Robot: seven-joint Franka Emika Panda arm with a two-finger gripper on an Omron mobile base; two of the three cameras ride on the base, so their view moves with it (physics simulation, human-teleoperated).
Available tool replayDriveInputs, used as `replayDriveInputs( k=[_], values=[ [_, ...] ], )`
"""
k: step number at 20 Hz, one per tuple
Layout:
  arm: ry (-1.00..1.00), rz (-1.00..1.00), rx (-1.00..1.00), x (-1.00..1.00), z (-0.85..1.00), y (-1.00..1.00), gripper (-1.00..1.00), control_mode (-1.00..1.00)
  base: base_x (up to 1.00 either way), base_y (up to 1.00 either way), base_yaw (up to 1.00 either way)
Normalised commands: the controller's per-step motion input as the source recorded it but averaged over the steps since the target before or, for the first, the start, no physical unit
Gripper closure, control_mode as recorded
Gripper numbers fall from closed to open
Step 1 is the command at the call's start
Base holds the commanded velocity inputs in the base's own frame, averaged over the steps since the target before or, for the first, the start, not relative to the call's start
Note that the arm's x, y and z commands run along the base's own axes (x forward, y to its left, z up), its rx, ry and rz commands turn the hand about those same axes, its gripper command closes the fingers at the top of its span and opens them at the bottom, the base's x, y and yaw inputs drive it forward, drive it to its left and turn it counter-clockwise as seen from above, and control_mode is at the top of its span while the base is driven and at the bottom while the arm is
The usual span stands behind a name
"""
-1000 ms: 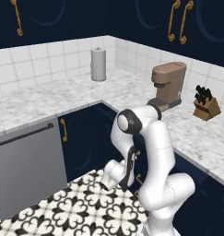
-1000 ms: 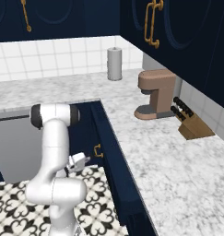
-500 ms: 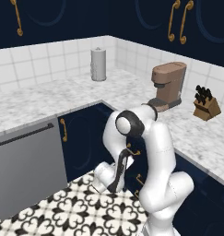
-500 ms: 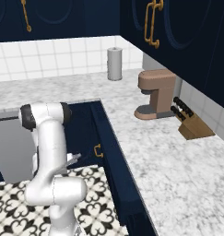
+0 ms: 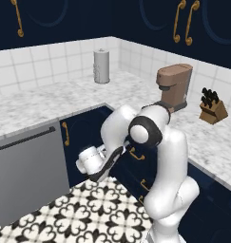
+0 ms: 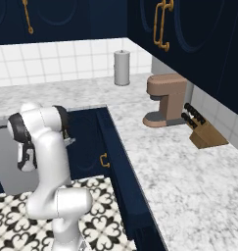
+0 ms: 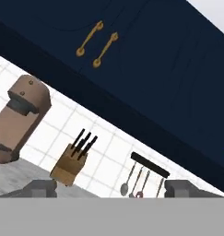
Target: Take a straw from the drawer in front and place it inside the glass cup on the dining counter.
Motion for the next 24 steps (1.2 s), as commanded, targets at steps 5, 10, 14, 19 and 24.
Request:
replayDriveInputs(
  k=[5, 10, 14, 19, 24],
  values=[
    [-0.2, -0.17, 0.23, 0.0, 1.0, 0.04, -1.0, -1.0, 0.0, 0.0, 0.0],
    [0.07, 0.06, 0.46, 0.0, 0.7, -0.43, -1.0, -1.0, 0.0, 0.0, 0.0],
    [0.09, 0.19, 0.59, 0.0, 0.51, -0.36, -1.0, -1.0, 0.0, 0.0, 0.0],
    [0.15, 0.13, 0.59, 0.01, 0.45, -0.48, -1.0, -1.0, 0.0, 0.0, 0.0],
    [0.14, 0.07, 0.65, 0.0, -0.02, -0.62, -1.0, -1.0, 0.0, 0.0, 0.0]
  ],
)
